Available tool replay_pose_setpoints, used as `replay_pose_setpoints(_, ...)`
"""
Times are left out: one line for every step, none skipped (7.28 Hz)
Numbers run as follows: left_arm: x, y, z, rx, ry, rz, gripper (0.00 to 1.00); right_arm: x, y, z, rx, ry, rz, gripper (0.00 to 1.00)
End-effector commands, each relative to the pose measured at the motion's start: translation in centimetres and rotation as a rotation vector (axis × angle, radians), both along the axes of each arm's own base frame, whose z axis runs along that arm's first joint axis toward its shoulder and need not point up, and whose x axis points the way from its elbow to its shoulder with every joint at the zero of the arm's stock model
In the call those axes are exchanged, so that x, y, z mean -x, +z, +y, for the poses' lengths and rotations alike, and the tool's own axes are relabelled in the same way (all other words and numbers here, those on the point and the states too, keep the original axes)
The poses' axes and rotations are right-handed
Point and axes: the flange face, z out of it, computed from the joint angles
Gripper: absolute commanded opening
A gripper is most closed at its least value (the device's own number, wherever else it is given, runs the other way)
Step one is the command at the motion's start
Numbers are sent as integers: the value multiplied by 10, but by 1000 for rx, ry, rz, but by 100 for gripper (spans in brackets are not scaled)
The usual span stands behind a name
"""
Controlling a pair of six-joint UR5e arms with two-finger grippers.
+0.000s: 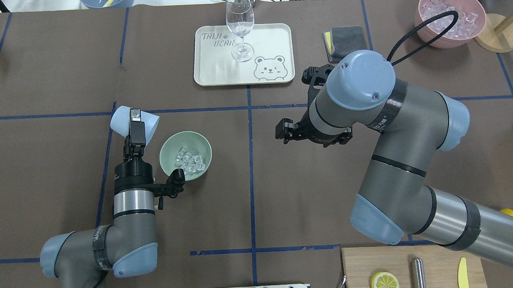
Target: Pour ice into bowl
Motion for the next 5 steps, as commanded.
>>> replay_pose_setpoints(20, -22, 3, -5, 5, 53, 0, 0, 0, 0, 1, 1, 1, 100)
replay_pose_setpoints(31, -20, 5, 51, 64, 80, 0, 1, -1, 1, 1, 0, -1, 100)
replay_pose_setpoints(39, -25, 8, 115, 137, 129, 0, 1, -1, 1, 2, 1, -1, 100)
replay_pose_setpoints(53, -29, 11, 130, 161, 156, 0, 1, -1, 1, 2, 2, -2, 100)
replay_pose_setpoints(67, -34, 3, 182, 229, 269, 0, 1, -1, 1, 2, 0, -2, 100)
